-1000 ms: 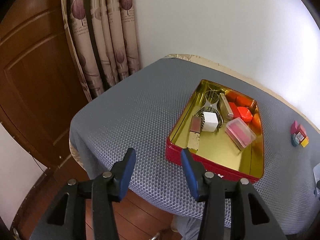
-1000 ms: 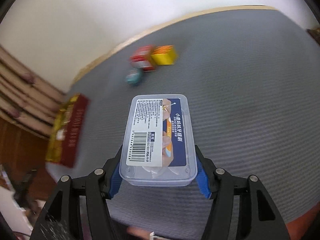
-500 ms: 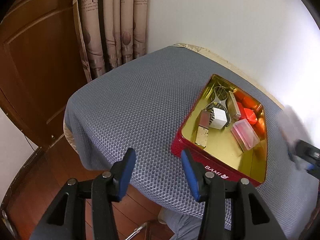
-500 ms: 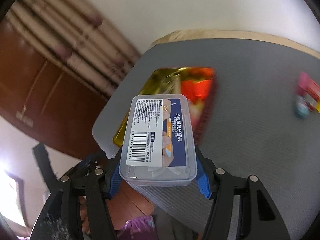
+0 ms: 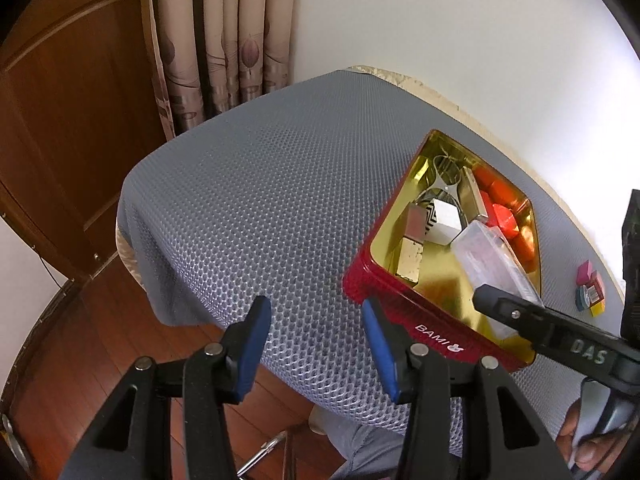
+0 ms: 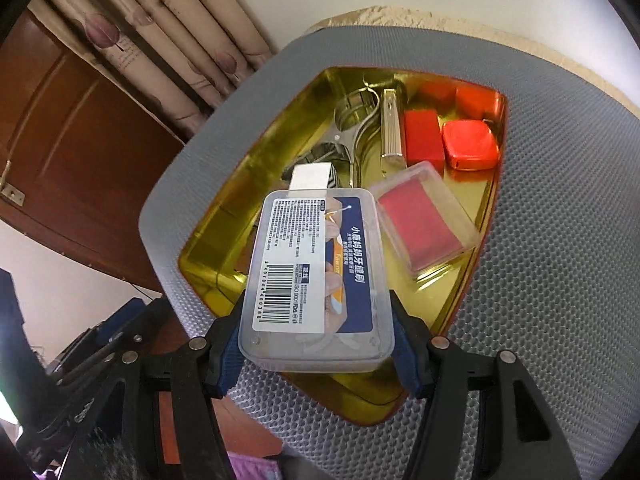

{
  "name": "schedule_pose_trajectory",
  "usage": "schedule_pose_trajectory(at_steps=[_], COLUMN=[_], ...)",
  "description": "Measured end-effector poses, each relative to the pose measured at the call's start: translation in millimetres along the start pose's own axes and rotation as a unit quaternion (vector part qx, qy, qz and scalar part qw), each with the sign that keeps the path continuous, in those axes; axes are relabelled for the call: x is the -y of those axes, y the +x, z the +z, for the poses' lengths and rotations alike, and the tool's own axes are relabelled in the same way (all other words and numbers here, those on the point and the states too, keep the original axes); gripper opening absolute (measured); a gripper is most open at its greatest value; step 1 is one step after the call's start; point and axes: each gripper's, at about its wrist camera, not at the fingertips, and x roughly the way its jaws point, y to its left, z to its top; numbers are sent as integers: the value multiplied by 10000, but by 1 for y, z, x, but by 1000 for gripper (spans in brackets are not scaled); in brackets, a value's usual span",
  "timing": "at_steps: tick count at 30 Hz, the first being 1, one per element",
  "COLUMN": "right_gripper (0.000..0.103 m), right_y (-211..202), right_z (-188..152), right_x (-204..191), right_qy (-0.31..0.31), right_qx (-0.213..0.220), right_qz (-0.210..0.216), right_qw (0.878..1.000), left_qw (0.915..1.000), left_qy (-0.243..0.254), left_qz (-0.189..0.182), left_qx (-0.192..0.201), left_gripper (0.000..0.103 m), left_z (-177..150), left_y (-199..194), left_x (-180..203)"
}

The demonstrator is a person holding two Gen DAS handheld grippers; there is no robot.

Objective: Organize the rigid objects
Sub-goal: 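Carry the toothbrush box over the tin and lower it in with the right gripper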

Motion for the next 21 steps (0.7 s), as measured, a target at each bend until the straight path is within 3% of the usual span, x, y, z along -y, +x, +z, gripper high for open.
schedule_pose_trajectory(at_steps=[9,21], right_gripper=[58,60], right_y=[8,10], right_z=[-2,-4], right_x=[-15,-23], right_qy=[-601,-694], right_qx=[169,268], right_qz=[-691,-713], right_qw=[9957,9947], left_qw=[9998,9994], left_qy=[143,279], left_qz=[155,195], left_qx=[-18,26], left_gripper=[48,48], left_z=[-1,-2], left_y=[2,0], left_x=[6,12])
